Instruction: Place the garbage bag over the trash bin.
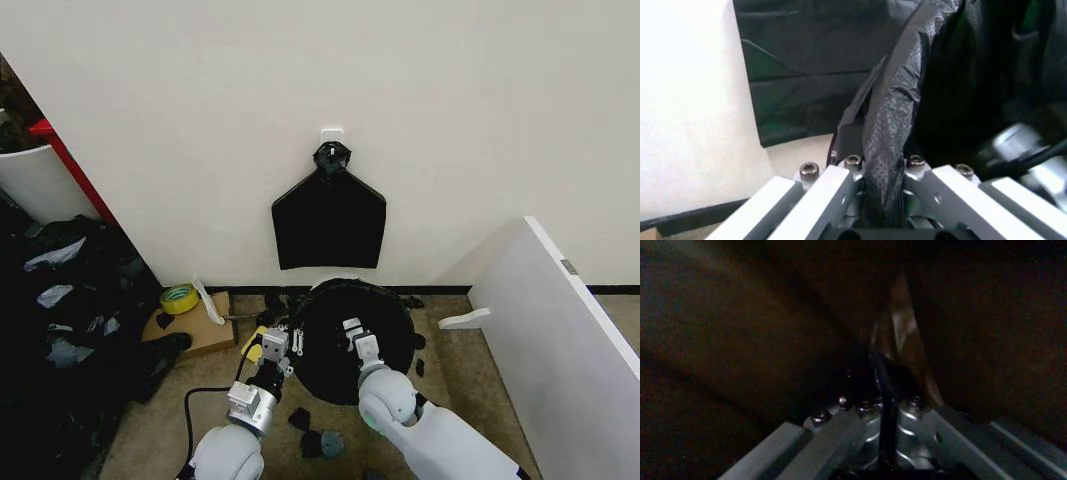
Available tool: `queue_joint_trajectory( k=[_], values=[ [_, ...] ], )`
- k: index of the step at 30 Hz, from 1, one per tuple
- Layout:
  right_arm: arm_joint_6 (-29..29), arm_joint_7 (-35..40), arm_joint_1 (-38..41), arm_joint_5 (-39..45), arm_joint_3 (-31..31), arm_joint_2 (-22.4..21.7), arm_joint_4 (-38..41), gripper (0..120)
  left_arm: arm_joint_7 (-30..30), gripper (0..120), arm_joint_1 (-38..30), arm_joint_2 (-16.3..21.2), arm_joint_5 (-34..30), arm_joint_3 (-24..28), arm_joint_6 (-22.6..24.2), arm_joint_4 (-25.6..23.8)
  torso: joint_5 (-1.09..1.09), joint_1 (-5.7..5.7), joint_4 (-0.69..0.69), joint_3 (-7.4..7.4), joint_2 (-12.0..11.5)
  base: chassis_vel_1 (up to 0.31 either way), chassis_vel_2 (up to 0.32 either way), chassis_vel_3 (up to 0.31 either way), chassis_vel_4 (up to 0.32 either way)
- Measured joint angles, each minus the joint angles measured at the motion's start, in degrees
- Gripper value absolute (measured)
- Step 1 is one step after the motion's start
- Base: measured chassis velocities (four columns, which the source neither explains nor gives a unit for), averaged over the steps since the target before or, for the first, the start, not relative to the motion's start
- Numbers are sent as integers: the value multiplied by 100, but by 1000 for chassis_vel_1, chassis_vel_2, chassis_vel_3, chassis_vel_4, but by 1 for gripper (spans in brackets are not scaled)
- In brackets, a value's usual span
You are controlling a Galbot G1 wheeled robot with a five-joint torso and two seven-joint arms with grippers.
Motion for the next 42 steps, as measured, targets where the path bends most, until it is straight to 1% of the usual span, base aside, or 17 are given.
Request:
queue_joint_trajectory(
  k=[2, 4, 6, 8, 11, 14, 17, 19, 22, 25, 29, 35, 39, 42],
  values=[
    [29, 18, -120, 6, -50, -131, 331, 0, -3, 1, -27, -9, -33, -10, 6, 29, -1, 0, -1, 0, 0, 0, 0, 0, 0],
    [70, 14, -177, -5, -76, -183, 473, 0, -3, 1, -35, -12, -54, -13, 9, 38, 0, 0, -1, 0, 0, 0, 0, 0, 0],
    [284, -55, -283, -131, -135, -264, 720, 0, -7, 1, -48, -13, -130, -14, 39, 57, -1, 0, -2, 0, 0, 0, 0, 0, 0],
    [504, -156, -286, -347, -159, -240, 756, 0, -13, 1, -50, -17, -167, -3, 70, 68, 0, 0, -1, 0, 0, 0, 0, 0, 0],
    [570, -191, -204, -455, -155, -144, 631, 0, -13, 1, -47, -26, -170, 22, 81, 68, -1, 0, -1, 0, 0, 0, 0, 0, 0],
    [574, -116, 44, -649, -98, 111, 87, 0, -13, 1, -10, -39, -169, 42, 94, 46, 0, 0, 0, 0, 0, 0, 0, 0, 0],
    [552, 55, 193, -909, -28, 214, -313, 0, -12, 1, 28, -33, -161, 23, 98, 24, 0, 0, 0, 1, 0, 0, 0, 0, 0],
    [477, 157, 215, -897, -7, 211, -353, 0, -13, 1, 41, -28, -157, 10, 101, 17, 0, 0, 0, 1, 0, 0, 0, 0, 0],
    [259, 378, 220, -524, 69, 169, -309, 0, -12, 1, 67, -9, -148, -8, 103, -20, -1, 0, -1, 1, 0, 0, 0, 0, 0],
    [246, 395, 216, -332, 101, 153, -286, 0, -11, 1, 70, 11, -148, -8, 103, -64, 0, 0, -1, 0, 0, 0, 0, 0, 0],
    [432, 244, 184, -170, 111, 113, -212, 0, -17, 1, 47, 26, -159, -2, 103, -98, 0, 0, 0, 1, 0, 0, 0, 0, 0],
    [576, 18, 17, -175, 61, 150, 2, 0, -30, 1, 45, 72, -182, 8, 94, -100, 0, 0, -1, 0, 0, 0, 0, 0, 0],
    [568, -46, -21, -211, 2, 245, -15, 0, -32, 1, 41, 99, -199, 20, 88, -100, 0, 0, -1, 0, 0, 0, 0, 0, 0],
    [399, 1, -10, -173, -6, 347, -125, 0, -32, 1, 51, 96, -202, 37, 87, -123, -1, 0, -1, 0, 0, 0, 0, 0, 0]
  ],
)
